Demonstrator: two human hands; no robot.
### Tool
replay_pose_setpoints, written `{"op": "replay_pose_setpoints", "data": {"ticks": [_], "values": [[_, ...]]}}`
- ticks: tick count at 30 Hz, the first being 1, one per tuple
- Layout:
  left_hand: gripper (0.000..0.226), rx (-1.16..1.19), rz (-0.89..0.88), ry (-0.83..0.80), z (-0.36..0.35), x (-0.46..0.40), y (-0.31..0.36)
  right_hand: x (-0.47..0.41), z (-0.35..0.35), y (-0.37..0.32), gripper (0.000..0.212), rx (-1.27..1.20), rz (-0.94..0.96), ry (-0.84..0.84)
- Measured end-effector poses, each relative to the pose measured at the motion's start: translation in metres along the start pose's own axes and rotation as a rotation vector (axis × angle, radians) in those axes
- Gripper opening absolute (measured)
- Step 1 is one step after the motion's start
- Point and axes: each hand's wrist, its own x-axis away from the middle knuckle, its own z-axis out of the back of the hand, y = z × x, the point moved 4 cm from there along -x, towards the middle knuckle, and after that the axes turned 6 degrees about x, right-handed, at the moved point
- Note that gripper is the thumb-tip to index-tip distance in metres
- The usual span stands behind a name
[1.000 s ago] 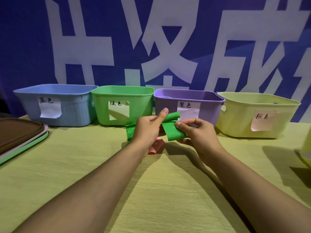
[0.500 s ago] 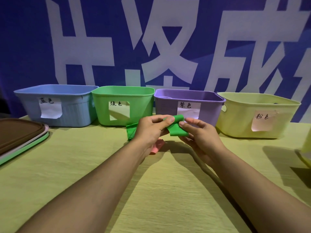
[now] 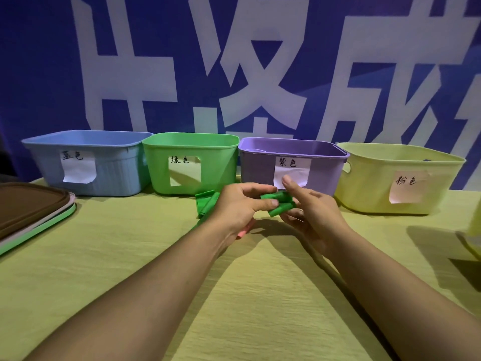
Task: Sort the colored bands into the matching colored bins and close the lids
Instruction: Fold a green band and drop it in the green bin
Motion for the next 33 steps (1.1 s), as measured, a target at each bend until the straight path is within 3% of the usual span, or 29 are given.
{"op": "replay_pose_setpoints", "data": {"ticks": [5, 10, 13, 16, 24, 31, 33], "values": [[0.039, 0.103, 0.031, -0.052, -0.004, 0.008, 0.006, -0.005, 0.004, 0.000, 0.037, -0.038, 0.014, 0.005], [0.027, 0.251, 0.068, -0.078, -0.006, 0.010, 0.010, -0.007, 0.004, -0.003, 0.038, -0.071, 0.049, 0.009], [0.047, 0.181, 0.129, -0.028, -0.003, 0.008, 0.005, -0.007, 0.004, -0.006, 0.035, -0.027, 0.087, -0.002], [0.053, 0.110, 0.144, -0.023, -0.003, 0.009, 0.003, -0.008, 0.004, -0.006, 0.036, 0.029, 0.131, -0.020], [0.037, 0.132, 0.126, -0.022, -0.002, 0.007, -0.001, -0.014, 0.003, -0.002, 0.038, 0.080, 0.189, -0.057], [0.022, 0.195, 0.129, -0.037, -0.001, 0.002, 0.001, -0.014, -0.001, 0.004, 0.022, 0.026, 0.100, -0.101], [0.023, 0.176, 0.128, -0.042, 0.000, 0.002, 0.001, -0.014, -0.001, 0.004, 0.029, 0.060, 0.073, -0.102]]}}
